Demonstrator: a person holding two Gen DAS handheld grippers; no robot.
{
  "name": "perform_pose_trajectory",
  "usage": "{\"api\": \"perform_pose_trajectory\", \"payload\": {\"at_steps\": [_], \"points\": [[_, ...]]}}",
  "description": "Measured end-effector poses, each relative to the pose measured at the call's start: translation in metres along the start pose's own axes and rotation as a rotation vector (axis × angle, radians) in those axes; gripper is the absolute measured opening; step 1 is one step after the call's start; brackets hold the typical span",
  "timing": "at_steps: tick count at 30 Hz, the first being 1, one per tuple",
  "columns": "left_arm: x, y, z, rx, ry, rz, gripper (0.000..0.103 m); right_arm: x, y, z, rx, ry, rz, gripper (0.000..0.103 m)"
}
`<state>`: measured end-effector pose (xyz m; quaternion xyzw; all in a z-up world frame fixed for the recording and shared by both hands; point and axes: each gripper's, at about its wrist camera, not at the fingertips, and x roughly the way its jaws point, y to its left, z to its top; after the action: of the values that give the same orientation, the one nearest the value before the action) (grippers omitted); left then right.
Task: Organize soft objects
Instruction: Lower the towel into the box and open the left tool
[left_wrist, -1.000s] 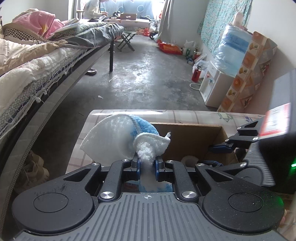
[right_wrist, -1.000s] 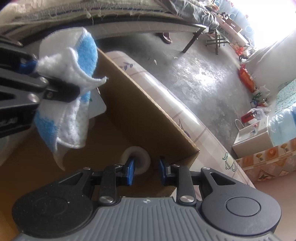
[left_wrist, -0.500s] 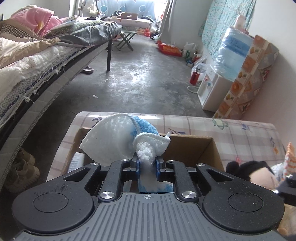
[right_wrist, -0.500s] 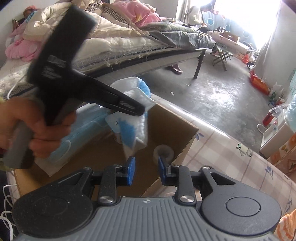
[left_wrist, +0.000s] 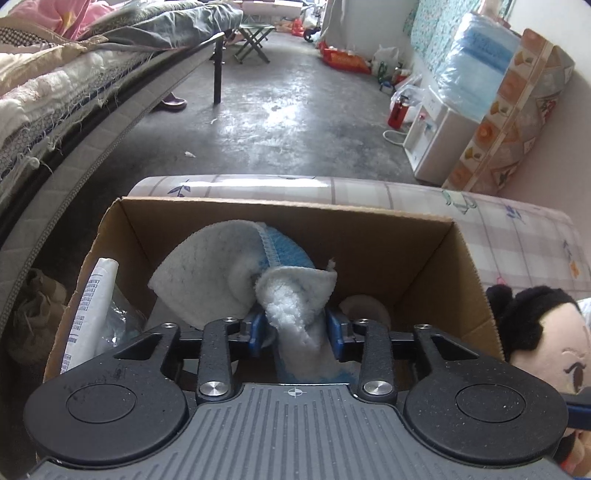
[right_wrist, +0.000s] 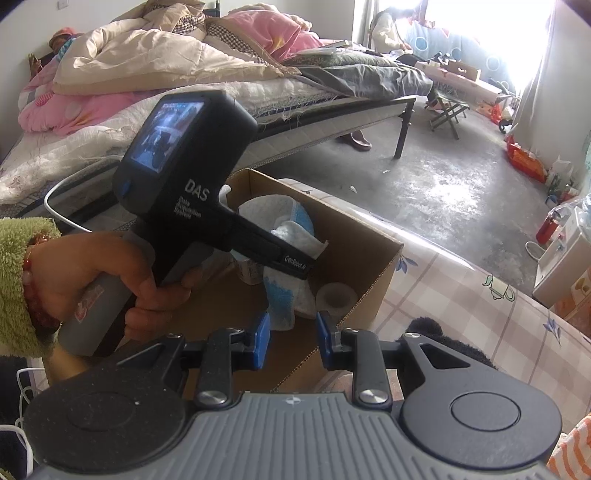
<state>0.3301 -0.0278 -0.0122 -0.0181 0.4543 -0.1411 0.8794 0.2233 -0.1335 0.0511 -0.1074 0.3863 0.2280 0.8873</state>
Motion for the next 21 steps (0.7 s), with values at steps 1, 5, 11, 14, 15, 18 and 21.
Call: {"api": "perform_pose_trajectory", "payload": {"at_steps": [1, 5, 11, 14, 15, 18, 21], "points": [[-0.002, 0.0, 0.001, -0.006, 0.003, -0.009, 0.058, -0.001, 0.0, 0.0, 0.0, -0.001, -0.001, 0.029], [-0.014, -0.004, 0.003, -0.024, -0.025, -0.001, 0.085, -0.003, -0.001, -0.001, 0.013, -0.005, -0.001, 0.029], [-0.033, -0.001, 0.009, -0.042, -0.061, -0.026, 0.086, -0.012, -0.002, -0.001, 0.026, -0.027, -0.002, 0.029], [-0.047, 0.004, 0.012, -0.065, -0.085, -0.027, 0.086, -0.017, -0.002, -0.002, 0.037, -0.037, -0.004, 0.029], [-0.054, 0.007, 0.012, -0.076, -0.093, -0.029, 0.086, -0.02, -0.002, -0.002, 0.037, -0.041, -0.007, 0.029], [-0.079, 0.012, 0.011, -0.081, -0.133, -0.023, 0.086, -0.03, -0.001, -0.003, 0.052, -0.055, 0.004, 0.029], [-0.113, 0.014, 0.007, -0.053, -0.183, 0.006, 0.087, -0.049, 0.001, -0.006, 0.077, -0.09, 0.021, 0.029]]}}
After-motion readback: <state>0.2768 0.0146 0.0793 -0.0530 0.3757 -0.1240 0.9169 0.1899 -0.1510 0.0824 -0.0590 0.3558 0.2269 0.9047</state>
